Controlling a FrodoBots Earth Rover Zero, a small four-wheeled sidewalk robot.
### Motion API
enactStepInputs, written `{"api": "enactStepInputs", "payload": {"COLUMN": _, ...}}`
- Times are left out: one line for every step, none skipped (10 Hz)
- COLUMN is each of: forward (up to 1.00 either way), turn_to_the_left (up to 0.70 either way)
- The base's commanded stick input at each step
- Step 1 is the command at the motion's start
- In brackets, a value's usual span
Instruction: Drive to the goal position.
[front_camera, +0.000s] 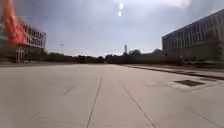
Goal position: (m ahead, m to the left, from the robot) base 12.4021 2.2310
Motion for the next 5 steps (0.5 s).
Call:
{"api": "enactStepInputs", "payload": {"forward": 0.70, "turn_to_the_left": -0.02}}
{"api": "enactStepInputs", "payload": {"forward": 0.70, "turn_to_the_left": -0.02}}
{"api": "enactStepInputs", "payload": {"forward": 0.70, "turn_to_the_left": -0.02}}
{"api": "enactStepInputs", "payload": {"forward": 0.70, "turn_to_the_left": -0.02}}
{"api": "enactStepInputs", "payload": {"forward": 0.70, "turn_to_the_left": -0.02}}
